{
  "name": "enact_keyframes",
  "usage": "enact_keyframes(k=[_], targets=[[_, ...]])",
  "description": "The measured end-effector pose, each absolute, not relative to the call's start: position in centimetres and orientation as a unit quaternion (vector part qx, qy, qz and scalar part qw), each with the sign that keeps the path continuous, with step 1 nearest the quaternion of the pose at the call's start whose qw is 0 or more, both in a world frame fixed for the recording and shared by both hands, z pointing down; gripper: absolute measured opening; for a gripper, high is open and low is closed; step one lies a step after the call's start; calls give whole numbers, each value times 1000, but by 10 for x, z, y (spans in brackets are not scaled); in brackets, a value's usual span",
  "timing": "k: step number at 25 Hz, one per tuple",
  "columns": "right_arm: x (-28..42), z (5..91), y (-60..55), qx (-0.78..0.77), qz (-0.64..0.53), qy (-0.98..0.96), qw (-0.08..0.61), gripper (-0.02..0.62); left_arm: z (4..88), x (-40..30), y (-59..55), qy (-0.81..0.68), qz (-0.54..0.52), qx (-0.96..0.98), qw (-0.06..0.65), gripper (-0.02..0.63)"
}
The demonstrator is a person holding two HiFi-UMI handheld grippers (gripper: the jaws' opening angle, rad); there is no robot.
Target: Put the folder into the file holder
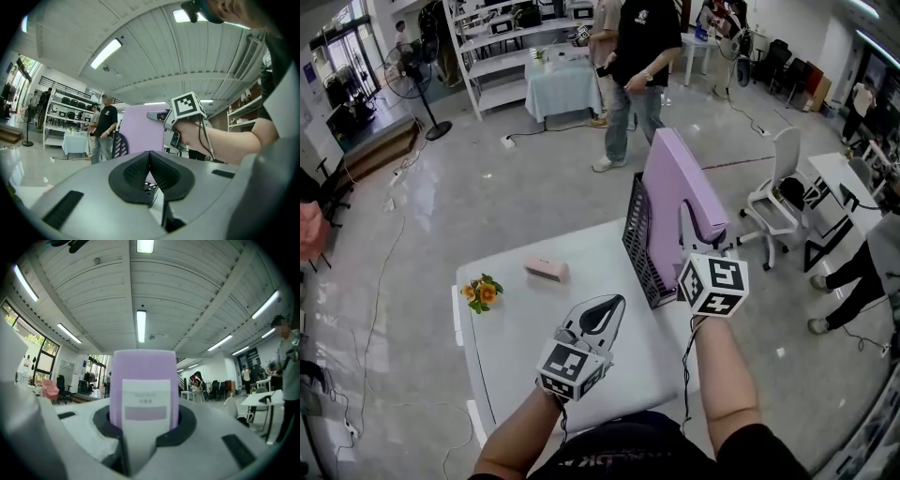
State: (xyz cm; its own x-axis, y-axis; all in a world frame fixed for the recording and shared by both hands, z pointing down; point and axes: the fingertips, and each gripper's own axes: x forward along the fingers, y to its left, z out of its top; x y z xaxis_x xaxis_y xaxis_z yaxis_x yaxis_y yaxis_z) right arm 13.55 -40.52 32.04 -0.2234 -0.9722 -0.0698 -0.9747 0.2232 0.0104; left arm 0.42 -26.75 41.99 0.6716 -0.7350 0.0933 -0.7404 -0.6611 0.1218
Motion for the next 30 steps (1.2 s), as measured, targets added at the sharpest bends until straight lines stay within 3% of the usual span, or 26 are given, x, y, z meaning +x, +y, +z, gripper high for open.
enact_keyframes(k=[30], targets=[[121, 425, -411, -609, -22, 792, -35, 147, 448, -12, -264, -421, 32, 900, 109, 3]])
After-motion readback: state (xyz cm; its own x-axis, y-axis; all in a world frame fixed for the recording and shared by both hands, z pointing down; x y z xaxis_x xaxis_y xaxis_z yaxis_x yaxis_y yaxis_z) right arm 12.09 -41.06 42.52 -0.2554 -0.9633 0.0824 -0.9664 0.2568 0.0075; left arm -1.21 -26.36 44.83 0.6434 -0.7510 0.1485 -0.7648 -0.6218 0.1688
